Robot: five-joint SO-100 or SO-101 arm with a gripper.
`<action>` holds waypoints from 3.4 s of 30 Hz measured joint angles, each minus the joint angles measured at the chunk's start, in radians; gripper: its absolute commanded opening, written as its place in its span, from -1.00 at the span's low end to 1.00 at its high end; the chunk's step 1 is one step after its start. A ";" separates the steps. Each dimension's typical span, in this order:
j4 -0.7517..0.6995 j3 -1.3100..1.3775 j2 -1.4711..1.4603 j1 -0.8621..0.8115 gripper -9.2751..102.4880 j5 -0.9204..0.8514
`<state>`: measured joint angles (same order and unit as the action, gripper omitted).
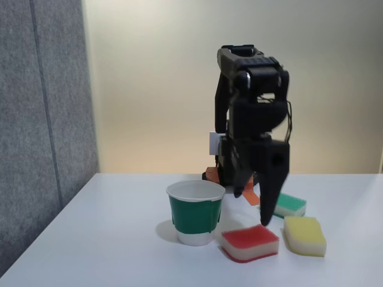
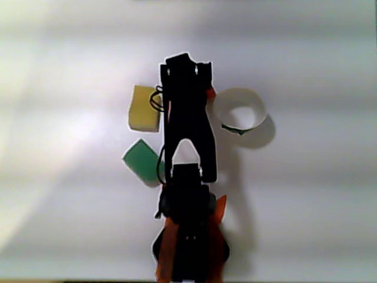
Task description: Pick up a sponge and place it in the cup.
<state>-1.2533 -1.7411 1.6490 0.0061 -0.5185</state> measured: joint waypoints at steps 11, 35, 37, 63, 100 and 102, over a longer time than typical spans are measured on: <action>0.121 -0.008 -0.072 0.003 -0.04 0.009; 0.382 -0.198 -0.077 0.000 -0.29 -0.003; 0.400 -0.216 -0.072 0.006 -0.43 0.000; -0.198 0.187 0.011 0.034 -0.83 -0.020; -0.173 -0.077 0.345 -0.279 -0.79 -0.216; -0.184 -0.048 0.318 -0.299 -0.72 -0.236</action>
<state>-1.4373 -1.7886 1.9666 -0.2930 -0.7547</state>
